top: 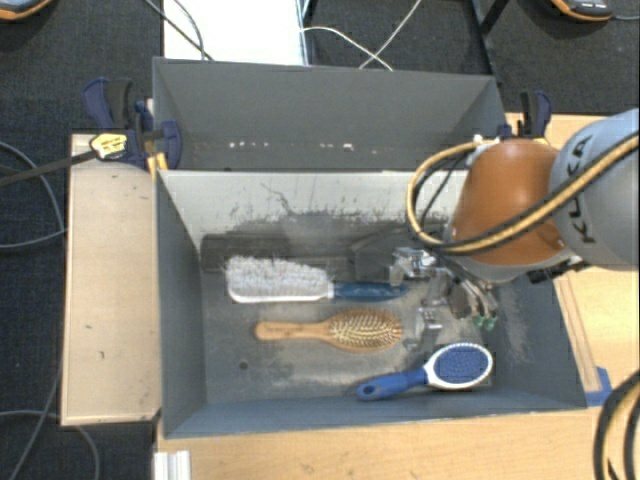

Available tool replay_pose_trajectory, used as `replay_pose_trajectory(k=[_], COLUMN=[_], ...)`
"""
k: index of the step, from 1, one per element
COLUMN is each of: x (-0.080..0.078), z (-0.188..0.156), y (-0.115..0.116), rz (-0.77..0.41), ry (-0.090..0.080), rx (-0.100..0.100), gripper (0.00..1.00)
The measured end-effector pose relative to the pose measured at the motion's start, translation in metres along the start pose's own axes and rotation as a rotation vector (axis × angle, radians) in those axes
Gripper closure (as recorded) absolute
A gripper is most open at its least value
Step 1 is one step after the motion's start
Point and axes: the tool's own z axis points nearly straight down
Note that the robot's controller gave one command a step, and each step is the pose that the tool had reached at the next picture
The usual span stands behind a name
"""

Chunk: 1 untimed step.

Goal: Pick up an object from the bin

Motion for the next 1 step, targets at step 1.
replay_pose_trajectory(k=[1], x=[0.0219], z=[0.0736], y=[0.0725], rz=[-0.071], ry=[0.002], rx=[-0.006], gripper=[0.00])
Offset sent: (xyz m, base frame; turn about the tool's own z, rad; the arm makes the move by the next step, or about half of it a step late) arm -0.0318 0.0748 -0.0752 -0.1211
